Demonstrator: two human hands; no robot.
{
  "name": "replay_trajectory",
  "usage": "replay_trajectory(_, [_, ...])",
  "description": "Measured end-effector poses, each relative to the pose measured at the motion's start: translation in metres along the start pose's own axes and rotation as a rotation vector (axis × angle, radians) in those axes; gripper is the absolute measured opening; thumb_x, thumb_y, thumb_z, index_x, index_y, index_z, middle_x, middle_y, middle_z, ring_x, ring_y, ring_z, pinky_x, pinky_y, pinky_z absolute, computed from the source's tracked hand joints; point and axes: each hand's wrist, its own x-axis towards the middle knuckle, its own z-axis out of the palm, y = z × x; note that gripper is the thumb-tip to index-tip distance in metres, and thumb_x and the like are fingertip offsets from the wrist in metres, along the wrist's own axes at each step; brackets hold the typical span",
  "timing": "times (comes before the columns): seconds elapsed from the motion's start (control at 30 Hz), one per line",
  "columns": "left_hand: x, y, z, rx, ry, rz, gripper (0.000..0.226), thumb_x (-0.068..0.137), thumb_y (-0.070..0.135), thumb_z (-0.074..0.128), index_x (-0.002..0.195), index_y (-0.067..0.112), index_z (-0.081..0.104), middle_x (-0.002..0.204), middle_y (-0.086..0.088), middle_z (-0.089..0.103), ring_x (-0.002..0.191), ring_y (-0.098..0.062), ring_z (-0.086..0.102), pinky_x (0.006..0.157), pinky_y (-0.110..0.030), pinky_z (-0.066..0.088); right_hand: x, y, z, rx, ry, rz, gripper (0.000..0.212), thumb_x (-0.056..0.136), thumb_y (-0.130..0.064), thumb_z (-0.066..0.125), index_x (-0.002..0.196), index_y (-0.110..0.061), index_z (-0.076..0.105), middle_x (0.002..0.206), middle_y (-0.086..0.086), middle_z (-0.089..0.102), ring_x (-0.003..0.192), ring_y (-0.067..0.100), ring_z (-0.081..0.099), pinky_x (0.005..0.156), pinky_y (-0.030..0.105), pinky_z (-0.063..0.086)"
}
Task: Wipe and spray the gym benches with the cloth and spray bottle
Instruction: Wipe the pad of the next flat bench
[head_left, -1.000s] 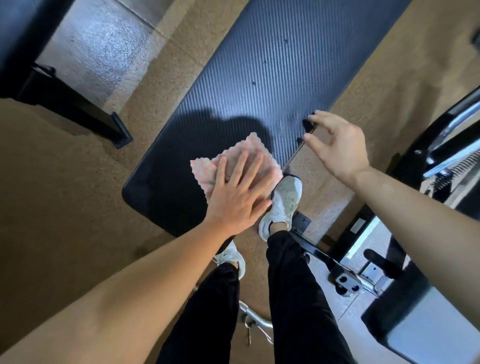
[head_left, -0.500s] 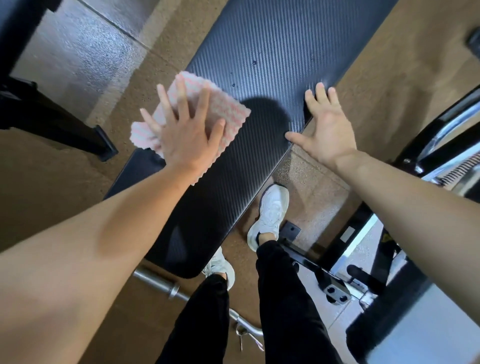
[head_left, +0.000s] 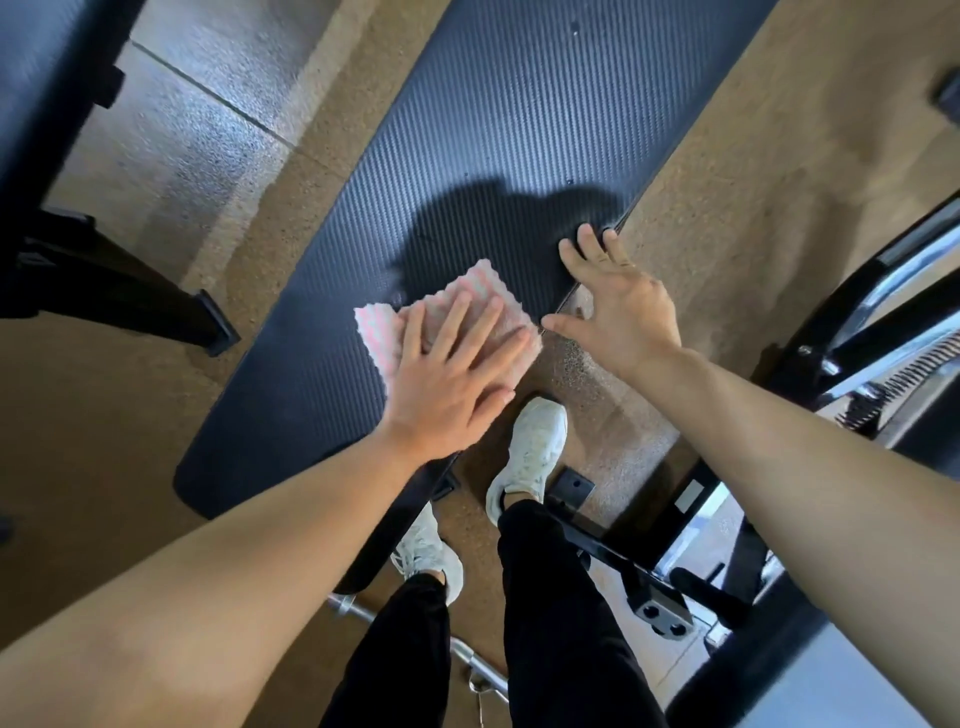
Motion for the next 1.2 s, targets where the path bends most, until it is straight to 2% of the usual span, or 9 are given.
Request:
replay_trajectory(0.1, [0.013,-0.027,-0.008,-0.032,0.027,-0.061,0.068,0.103,0.062,0.03,0.164,0.033,0.019,0.173,-0.007,0.011,0.158,-0.038,0.004,0.118,-0.073,0.012,0.001,0.005,-0.002,0.035,-0.005,-0.031,0.077,0.096,-0.046,0.063,0.16,-0.033,0.022,0.169,-0.01,0.009,0.157,0.017,0.007,0.12,0.055,0.031])
replay_trajectory(0.2, [0.045,-0.06,-0.029,-0.044,0.027,-0.288,0.066,0.104,0.064,0.021,0.164,0.038,0.009,0.173,-0.007,0.004,0.157,-0.042,0.002,0.121,-0.071,0.002,0.0,0.014,-0.005,0.116,-0.01,-0.074,0.073,0.098,-0.033,0.064,0.159,-0.035,0.025,0.168,-0.013,0.011,0.157,0.014,0.008,0.123,0.054,0.023])
replay_trajectory(0.3, [0.082,-0.089,-0.046,-0.074,0.04,-0.44,0.064,0.105,0.063,0.012,0.162,0.04,-0.006,0.173,-0.008,-0.002,0.158,-0.039,-0.003,0.122,-0.069,0.002,0.002,0.024,-0.014,0.246,-0.048,-0.118,0.065,0.098,-0.026,0.065,0.156,-0.034,0.036,0.166,-0.016,0.018,0.155,0.008,0.011,0.123,0.041,0.017])
replay_trajectory(0.37, [0.104,-0.099,-0.053,-0.078,0.037,-0.492,0.064,0.104,0.062,0.008,0.16,0.04,-0.013,0.173,-0.008,-0.005,0.158,-0.037,-0.004,0.123,-0.067,0.003,0.005,0.033,-0.023,0.344,-0.037,-0.137,0.055,0.097,-0.028,0.067,0.149,-0.029,0.049,0.162,-0.015,0.031,0.152,0.005,0.022,0.123,0.033,0.017])
replay_trajectory(0.47, [0.127,-0.089,-0.06,-0.111,0.057,-0.573,0.068,0.104,0.061,0.011,0.163,0.033,-0.006,0.173,-0.01,-0.005,0.158,-0.038,-0.005,0.124,-0.065,0.0,0.014,0.047,-0.043,0.377,0.122,-0.149,0.05,0.097,-0.031,0.066,0.145,-0.02,0.055,0.152,-0.003,0.05,0.142,0.012,0.044,0.122,0.036,0.031])
replay_trajectory(0.57, [0.133,-0.057,-0.057,-0.103,0.082,-0.499,0.07,0.105,0.061,0.02,0.165,0.028,0.001,0.172,-0.014,0.0,0.158,-0.04,-0.003,0.124,-0.064,-0.004,0.044,0.063,-0.065,0.251,0.281,-0.039,0.07,0.096,-0.041,0.065,0.156,-0.019,0.037,0.163,0.002,0.034,0.151,0.02,0.029,0.124,0.045,0.026])
replay_trajectory(0.67, [0.126,-0.025,-0.049,-0.076,0.083,-0.316,0.071,0.104,0.063,0.026,0.165,0.028,0.012,0.172,-0.013,0.003,0.158,-0.039,-0.002,0.123,-0.066,0.0,0.084,0.078,-0.084,0.02,0.212,0.027,0.094,0.091,-0.059,0.061,0.161,-0.019,0.013,0.171,0.003,0.006,0.157,0.027,0.0,0.126,0.049,0.009])
replay_trajectory(0.97, [0.131,-0.018,-0.045,0.041,0.044,0.127,0.068,0.102,0.063,0.034,0.163,0.034,0.023,0.171,-0.008,0.019,0.158,-0.04,0.007,0.121,-0.069,0.01,0.108,0.082,-0.098,-0.11,0.071,0.047,0.102,0.085,-0.068,0.063,0.162,-0.024,0.012,0.171,-0.001,0.001,0.157,0.027,-0.003,0.126,0.054,0.013])
replay_trajectory(1.2, [0.202,-0.065,-0.076,-0.01,0.073,-0.221,0.07,0.102,0.068,0.027,0.164,0.039,0.009,0.174,-0.004,0.0,0.158,-0.038,-0.003,0.12,-0.071,0.003,0.112,0.086,-0.1,-0.099,0.044,0.063,0.104,0.082,-0.071,0.064,0.162,-0.03,0.011,0.171,-0.006,0.001,0.157,0.023,-0.003,0.123,0.061,0.014])
